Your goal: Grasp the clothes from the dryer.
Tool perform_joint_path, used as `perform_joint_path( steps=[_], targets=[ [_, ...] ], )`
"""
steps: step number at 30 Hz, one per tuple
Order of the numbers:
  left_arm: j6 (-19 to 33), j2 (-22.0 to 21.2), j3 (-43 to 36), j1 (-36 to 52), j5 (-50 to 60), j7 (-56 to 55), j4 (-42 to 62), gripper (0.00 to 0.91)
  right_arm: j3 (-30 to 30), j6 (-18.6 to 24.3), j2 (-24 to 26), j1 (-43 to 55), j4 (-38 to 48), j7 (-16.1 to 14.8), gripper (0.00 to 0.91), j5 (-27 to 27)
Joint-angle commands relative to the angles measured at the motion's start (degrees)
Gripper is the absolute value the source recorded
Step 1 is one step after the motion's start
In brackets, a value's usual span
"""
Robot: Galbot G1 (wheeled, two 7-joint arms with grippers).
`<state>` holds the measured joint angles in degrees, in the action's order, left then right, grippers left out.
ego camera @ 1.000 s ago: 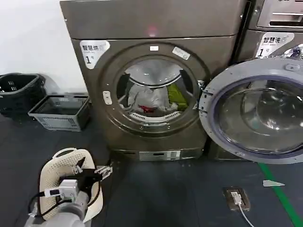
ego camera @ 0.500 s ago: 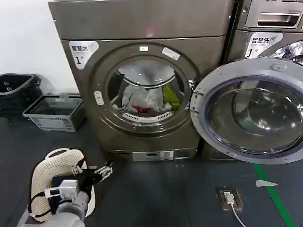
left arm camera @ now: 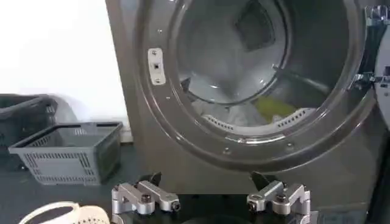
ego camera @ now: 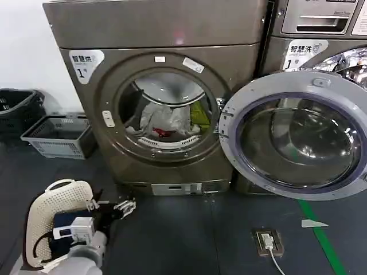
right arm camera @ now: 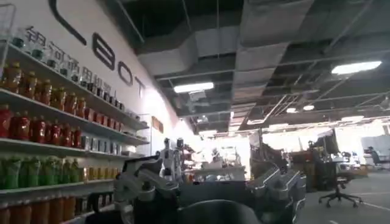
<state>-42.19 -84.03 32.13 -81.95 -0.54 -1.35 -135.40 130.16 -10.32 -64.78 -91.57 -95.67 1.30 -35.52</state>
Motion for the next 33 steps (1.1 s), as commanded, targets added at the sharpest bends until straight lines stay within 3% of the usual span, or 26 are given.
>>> perform_joint_path(
  steps=[1, 22, 33],
  targets=[
    [-2.8, -0.1, -0.1, 0.0, 0.0, 0.0, 0.2, 0.907, 0.0, 0.1, 0.0, 0.0, 0.1, 0.0, 0.907, 0.0],
    [-2.8, -0.2, -0.3, 0.5, -0.1, 0.0, 1.0, 0.907, 0.3, 0.1, -0.1, -0.2, 0.4, -0.2, 0.907, 0.0],
    [-2.8, -0.2, -0.3, 0.4, -0.1, 0.0, 0.7, 0.907, 0.1, 1.4, -0.1, -0.1, 0.8, 1.5, 0.907, 0.0]
  ],
)
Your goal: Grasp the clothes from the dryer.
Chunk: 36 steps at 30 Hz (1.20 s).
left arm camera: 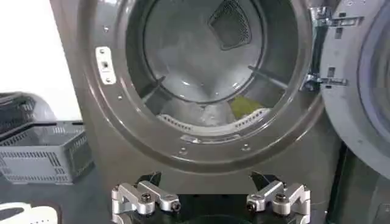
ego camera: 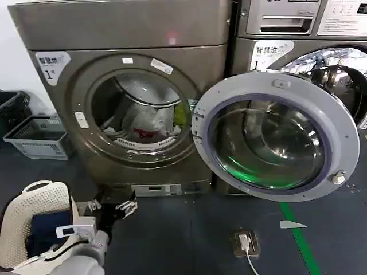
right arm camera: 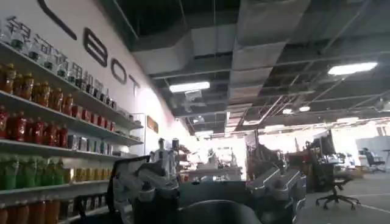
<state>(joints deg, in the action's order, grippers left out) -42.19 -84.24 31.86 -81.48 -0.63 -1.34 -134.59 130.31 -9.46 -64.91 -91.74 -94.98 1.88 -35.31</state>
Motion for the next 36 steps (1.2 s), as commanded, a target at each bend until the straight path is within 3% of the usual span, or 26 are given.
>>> perform_joint_path(
  steps=[1, 9, 36],
  targets=[
    [-2.8, 0.0, 0.0, -0.1, 0.0, 0.0, -0.1, 0.907, 0.0, 0.5, 0.0, 0.1, 0.1, 1.5, 0.907, -0.4],
    [-2.8, -0.3, 0.0, -0.2, 0.1, 0.0, -0.2, 0.907, -0.2, 1.7, -0.7, -0.5, 0.2, 2.6, 0.907, -1.7],
    [-2.8, -0.3, -0.1, -0.2, 0.2, 0.4, 0.0, 0.907, -0.5, 1.3, -1.3, -0.3, -1.2, 2.2, 0.907, -2.5]
  ],
)
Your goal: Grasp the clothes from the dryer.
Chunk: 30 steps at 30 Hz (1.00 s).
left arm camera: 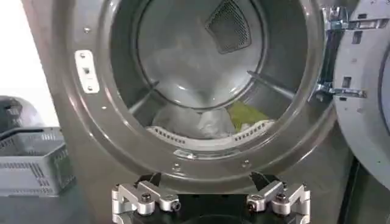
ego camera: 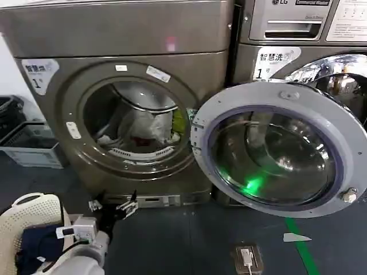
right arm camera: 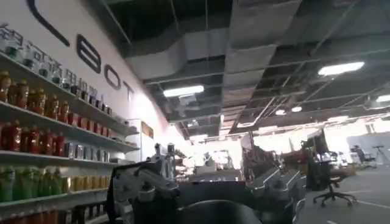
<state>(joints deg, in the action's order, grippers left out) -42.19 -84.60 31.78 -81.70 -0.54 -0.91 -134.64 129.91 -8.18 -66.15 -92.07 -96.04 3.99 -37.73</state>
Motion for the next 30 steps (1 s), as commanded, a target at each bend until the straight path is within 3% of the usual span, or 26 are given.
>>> perform_joint_path(
  steps=[1, 30],
  targets=[
    [-2.8, 0.1, 0.0, 0.0, 0.1, 0.0, 0.1, 0.907, -0.1, 0.0, 0.0, 0.1, -0.1, 0.1, 0.907, -0.1],
    [-2.8, 0.1, 0.0, 0.2, 0.1, 0.2, 0.2, 0.907, 0.3, -0.1, 0.0, -0.2, 0.1, 0.2, 0.907, -0.3]
  ],
)
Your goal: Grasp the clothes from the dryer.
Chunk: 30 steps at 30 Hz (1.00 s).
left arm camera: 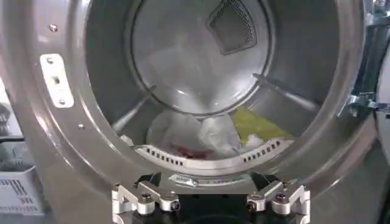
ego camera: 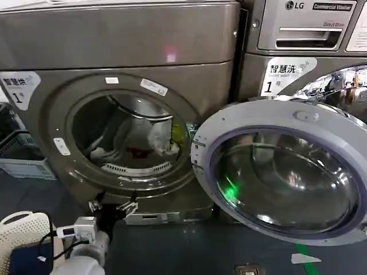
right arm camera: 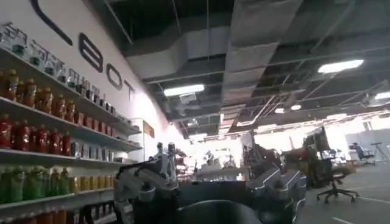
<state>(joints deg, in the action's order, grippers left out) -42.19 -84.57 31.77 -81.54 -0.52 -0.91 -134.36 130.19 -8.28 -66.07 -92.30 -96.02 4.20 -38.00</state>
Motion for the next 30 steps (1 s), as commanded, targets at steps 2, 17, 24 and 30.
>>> perform_joint_path(
  steps=[2, 17, 24, 30],
  targets=[
    [-2.8, 0.1, 0.0, -0.1, 0.2, 0.2, -0.1, 0.907, -0.1, 0.0, -0.1, 0.1, 0.0, 0.0, 0.907, 0.0],
    [-2.8, 0.0, 0.2, 0.0, 0.3, 0.2, 0.1, 0.907, -0.3, -0.1, -0.1, 0.2, -0.4, 0.0, 0.907, 0.1],
    [-2.8, 0.2, 0.4, 0.0, 0.3, 0.2, 0.2, 0.907, -0.6, -0.1, 0.2, 0.4, -0.1, 0.0, 0.907, 0.2],
    [-2.8, 0.3, 0.4, 0.1, 0.4, 0.2, 0.2, 0.907, -0.9, -0.2, 0.1, 0.5, -0.6, 0.0, 0.907, 0.2]
  ],
)
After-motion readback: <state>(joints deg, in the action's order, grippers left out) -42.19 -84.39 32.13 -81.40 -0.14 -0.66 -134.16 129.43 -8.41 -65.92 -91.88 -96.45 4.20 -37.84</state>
